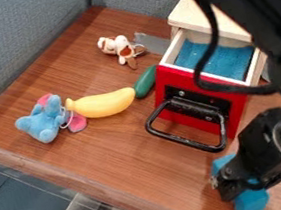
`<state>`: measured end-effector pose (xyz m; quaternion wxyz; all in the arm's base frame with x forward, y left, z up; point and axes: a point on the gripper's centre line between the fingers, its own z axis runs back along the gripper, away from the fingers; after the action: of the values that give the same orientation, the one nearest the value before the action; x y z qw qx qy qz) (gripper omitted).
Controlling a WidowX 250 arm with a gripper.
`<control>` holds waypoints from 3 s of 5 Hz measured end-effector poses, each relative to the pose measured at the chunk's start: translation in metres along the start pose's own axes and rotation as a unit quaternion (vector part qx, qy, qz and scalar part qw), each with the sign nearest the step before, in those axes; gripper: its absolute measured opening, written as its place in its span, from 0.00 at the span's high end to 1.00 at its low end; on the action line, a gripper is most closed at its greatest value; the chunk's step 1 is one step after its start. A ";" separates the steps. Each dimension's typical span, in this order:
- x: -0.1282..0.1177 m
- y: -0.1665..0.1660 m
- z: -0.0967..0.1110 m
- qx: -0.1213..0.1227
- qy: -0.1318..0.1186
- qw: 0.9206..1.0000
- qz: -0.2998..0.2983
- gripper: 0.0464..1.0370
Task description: Moved the object and put it inside the drawer
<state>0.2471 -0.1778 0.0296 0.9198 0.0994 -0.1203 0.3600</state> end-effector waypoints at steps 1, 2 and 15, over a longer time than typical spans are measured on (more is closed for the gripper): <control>0.008 -0.004 0.020 -0.030 -0.009 0.999 -0.007 0.42; 0.017 -0.011 0.040 -0.057 -0.019 0.998 -0.012 0.42; 0.165 -0.027 0.053 -0.059 0.010 0.993 0.105 0.03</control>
<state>0.3753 -0.1065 0.1259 0.8823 0.0285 -0.1419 0.4479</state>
